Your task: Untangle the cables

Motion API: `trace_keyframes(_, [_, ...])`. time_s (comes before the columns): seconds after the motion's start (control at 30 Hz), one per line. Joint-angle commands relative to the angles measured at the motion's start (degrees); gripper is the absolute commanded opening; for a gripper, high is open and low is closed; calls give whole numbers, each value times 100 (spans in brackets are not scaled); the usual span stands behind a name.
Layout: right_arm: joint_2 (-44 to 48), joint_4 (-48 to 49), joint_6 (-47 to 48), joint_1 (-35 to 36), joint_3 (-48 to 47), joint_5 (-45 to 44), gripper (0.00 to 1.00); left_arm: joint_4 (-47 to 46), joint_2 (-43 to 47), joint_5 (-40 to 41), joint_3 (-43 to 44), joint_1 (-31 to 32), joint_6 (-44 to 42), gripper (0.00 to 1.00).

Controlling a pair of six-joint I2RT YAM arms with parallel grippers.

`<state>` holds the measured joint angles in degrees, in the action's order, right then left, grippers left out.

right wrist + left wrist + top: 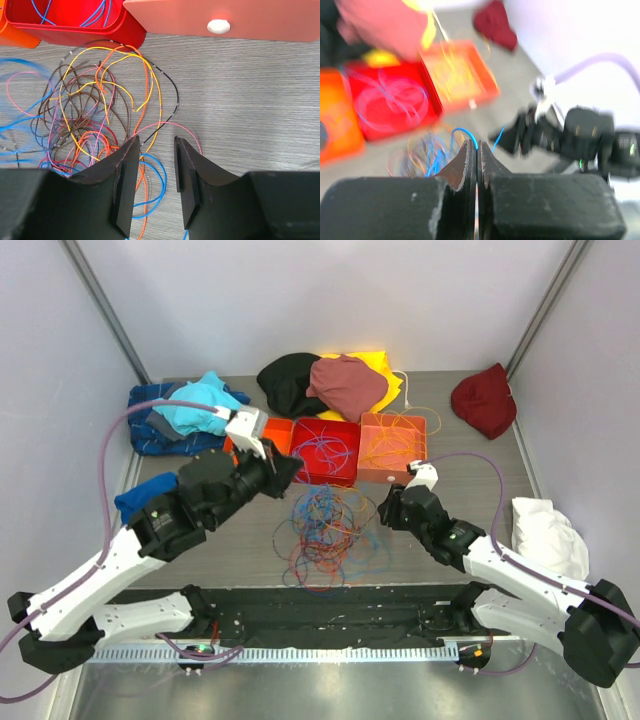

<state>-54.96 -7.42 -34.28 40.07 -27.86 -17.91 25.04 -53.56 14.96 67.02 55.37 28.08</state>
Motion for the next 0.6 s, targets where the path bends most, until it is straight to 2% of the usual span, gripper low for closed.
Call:
trace_keyframes(0.0, [161,250,71,44,-343,-55,41,336,-417,859,933,-88,-1074,0])
trace_keyframes(0.27, [214,294,167,88,-607,112,41,607,-1656,912,3603,-326,-1700,0])
trace_keyframes(0.43, [222,706,325,307,-616,621,42,704,-1912,842,4441,-326,-1849,0])
trace_keyframes(0.57, [-14,1155,571,948,-870,403,43,897,-2210,763,5274,-334,-1928,0])
